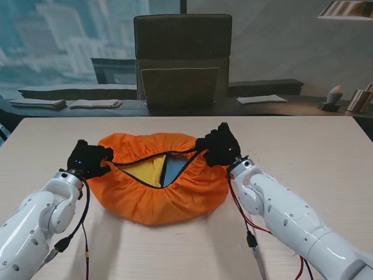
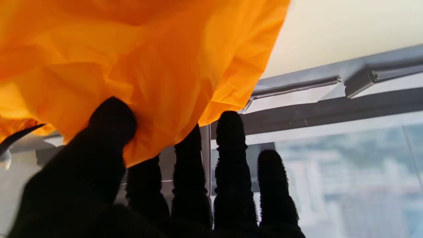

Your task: Fit a rain cover over a backpack

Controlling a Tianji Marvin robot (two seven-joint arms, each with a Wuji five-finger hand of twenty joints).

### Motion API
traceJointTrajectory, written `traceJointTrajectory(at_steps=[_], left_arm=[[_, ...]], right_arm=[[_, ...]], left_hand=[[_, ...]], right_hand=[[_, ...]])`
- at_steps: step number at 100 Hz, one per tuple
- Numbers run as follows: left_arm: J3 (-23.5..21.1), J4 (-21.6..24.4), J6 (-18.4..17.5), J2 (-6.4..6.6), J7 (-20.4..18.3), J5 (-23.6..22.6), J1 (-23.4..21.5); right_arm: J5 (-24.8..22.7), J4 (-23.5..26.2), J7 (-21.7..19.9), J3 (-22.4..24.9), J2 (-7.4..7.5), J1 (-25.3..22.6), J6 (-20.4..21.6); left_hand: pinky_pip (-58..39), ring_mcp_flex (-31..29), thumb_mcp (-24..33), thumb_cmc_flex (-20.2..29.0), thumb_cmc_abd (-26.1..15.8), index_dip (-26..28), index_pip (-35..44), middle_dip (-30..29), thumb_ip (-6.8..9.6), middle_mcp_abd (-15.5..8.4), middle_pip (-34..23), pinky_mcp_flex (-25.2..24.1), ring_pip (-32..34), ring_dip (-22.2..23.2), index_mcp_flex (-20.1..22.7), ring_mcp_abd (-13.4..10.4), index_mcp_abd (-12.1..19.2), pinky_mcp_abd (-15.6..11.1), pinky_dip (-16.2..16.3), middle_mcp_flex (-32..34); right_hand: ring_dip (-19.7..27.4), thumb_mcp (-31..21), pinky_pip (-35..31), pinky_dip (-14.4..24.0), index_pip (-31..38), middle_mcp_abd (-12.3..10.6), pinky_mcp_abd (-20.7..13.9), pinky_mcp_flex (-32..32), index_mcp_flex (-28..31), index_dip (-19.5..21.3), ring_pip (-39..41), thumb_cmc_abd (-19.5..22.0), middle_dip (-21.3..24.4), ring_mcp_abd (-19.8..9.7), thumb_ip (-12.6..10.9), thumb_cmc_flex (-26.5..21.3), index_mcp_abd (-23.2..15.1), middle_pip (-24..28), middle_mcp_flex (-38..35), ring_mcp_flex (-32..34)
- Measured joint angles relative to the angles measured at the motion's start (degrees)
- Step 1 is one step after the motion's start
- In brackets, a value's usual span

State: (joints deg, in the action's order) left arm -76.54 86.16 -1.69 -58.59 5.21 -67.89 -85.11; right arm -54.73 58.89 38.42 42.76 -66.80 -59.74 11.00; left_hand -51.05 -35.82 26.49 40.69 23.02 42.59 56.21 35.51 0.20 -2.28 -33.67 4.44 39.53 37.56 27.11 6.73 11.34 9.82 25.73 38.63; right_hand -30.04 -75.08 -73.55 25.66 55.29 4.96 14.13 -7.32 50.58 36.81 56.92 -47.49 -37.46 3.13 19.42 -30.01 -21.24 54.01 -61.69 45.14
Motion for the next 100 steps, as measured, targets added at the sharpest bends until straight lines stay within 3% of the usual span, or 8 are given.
traceJointTrajectory(at_steps=[6, 13, 23, 34, 43, 49, 77, 100], left_arm=[[-0.4, 1.5, 0.4, -0.28, 0.0, 0.2, -1.4], [-1.4, 3.9, 0.3, -0.70, -0.6, 0.1, -3.4], [-2.7, 4.9, -3.1, -1.38, -0.6, 7.0, -4.5], [-3.6, 5.4, -6.0, -1.84, 0.2, 9.1, -4.9], [-3.8, 6.4, -7.9, -2.06, 1.1, 10.0, -5.0], [-3.5, 6.7, -10.1, -2.23, 2.4, 14.1, -4.9], [2.2, 8.1, -12.6, -4.07, 4.1, 26.2, -3.6], [3.8, 8.0, -11.9, -4.90, 0.8, 35.1, -5.1]], right_arm=[[-0.8, 2.6, -2.5, 2.1, 0.63, -1.5, 1.3], [-0.9, 5.7, -6.9, 5.3, 1.16, -3.6, 3.5], [0.7, 8.6, -11.8, 7.6, 1.85, -5.4, 5.2], [3.9, 10.9, -14.0, 10.5, 1.88, -7.6, 6.9], [4.6, 13.6, -16.2, 13.2, 1.90, -9.7, 8.1], [8.3, 16.9, -19.8, 16.3, 1.78, -12.1, 9.5], [21.4, 26.7, -26.3, 22.7, 1.62, -20.6, 11.6], [24.4, 27.5, -26.1, 24.0, 1.29, -25.6, 10.1]], left_hand=[[1.6, 7.6, -3.2, -5.0, -3.4, -6.5, -10.7, -4.3, 0.00, 2.3, 4.5, -2.0, -5.4, -2.8, -8.6, 0.9, -3.3, 0.1, -0.7, -9.7], [4.2, 17.2, -8.7, -6.5, -4.7, -15.2, -22.2, -8.9, 0.00, 4.8, 10.6, -4.5, -12.2, -7.3, -15.5, 3.1, -4.7, 0.3, -2.0, -20.4], [10.1, 26.8, -16.1, -7.3, -5.4, -26.9, -39.2, -17.1, -0.01, 8.1, 22.7, -6.8, -21.0, -13.9, -16.1, 5.0, -4.7, 1.3, -5.1, -26.5], [17.0, 29.9, -20.6, -7.7, -6.2, -29.6, -46.2, -18.9, -0.01, 9.5, 28.9, -7.3, -26.3, -17.7, -16.1, 5.5, -4.7, 1.8, -8.6, -29.4], [20.9, 29.9, -21.9, -7.7, -7.0, -29.6, -47.2, -18.9, -0.01, 10.0, 29.8, -7.4, -28.3, -18.4, -16.1, 5.6, -5.3, 2.2, -10.0, -29.4], [21.7, 29.9, -22.0, -7.7, -7.1, -29.6, -47.2, -18.9, -0.02, 10.0, 29.8, -7.4, -28.4, -18.4, -16.1, 5.3, -5.3, 2.2, -10.6, -29.4], [21.9, 29.9, -22.5, -7.7, -9.7, -27.6, -40.6, -17.5, -0.02, 8.7, 26.1, -7.4, -26.3, -17.7, -16.1, 4.7, -5.4, 2.3, -10.8, -29.4], [21.5, 29.9, -22.4, -7.7, -9.7, -27.6, -39.3, -17.5, -0.02, 8.7, 25.1, -7.4, -26.3, -17.7, -16.1, 4.7, -5.4, 2.7, -10.1, -29.4]], right_hand=[[0.2, 3.3, 2.2, 0.0, -2.6, -0.1, -0.1, 1.8, -7.8, -2.7, -3.2, 1.2, 2.7, 0.0, -0.2, 4.6, 1.7, -3.4, 6.9, -4.1], [1.6, 6.6, 5.3, 0.1, -10.7, -0.1, -0.6, 5.1, -17.8, -3.2, -9.0, 3.7, 8.8, -0.5, -5.6, 12.1, 6.4, -7.1, 18.5, -10.2], [6.6, 14.0, 12.3, -0.6, -16.7, -0.1, -2.5, 10.3, -32.1, -11.0, -20.7, 8.9, 15.8, -1.9, -5.9, 19.8, 8.6, -13.0, 34.1, -19.8], [11.1, 19.1, 22.5, -1.7, -17.0, -0.1, -3.0, 11.8, -41.9, -19.5, -29.4, 13.3, 18.5, -3.1, -6.0, 22.8, 9.6, -18.0, 44.1, -25.0], [13.1, 35.8, 27.5, -1.7, -16.9, -0.7, -3.4, 12.2, -42.8, -25.2, -33.1, 20.6, 19.5, -3.8, -7.6, 23.9, 9.6, -19.7, 47.1, -26.1], [13.4, 36.0, 28.8, -1.7, -16.9, -0.8, -4.0, 12.4, -42.8, -26.0, -34.1, 20.5, 19.8, -4.0, -10.6, 25.0, 9.6, -20.2, 47.7, -26.1], [14.0, 40.5, 25.5, -3.2, -13.7, -0.8, -5.8, 9.5, -40.8, -25.9, -34.8, 25.6, 19.9, -4.0, -11.5, 22.5, 13.3, -20.4, 43.1, -24.8], [14.0, 41.7, 22.0, -6.1, -14.1, -0.7, -5.9, 9.3, -37.5, -25.8, -34.8, 26.5, 19.9, -3.8, -11.6, 20.5, 13.7, -21.7, 40.4, -23.4]])
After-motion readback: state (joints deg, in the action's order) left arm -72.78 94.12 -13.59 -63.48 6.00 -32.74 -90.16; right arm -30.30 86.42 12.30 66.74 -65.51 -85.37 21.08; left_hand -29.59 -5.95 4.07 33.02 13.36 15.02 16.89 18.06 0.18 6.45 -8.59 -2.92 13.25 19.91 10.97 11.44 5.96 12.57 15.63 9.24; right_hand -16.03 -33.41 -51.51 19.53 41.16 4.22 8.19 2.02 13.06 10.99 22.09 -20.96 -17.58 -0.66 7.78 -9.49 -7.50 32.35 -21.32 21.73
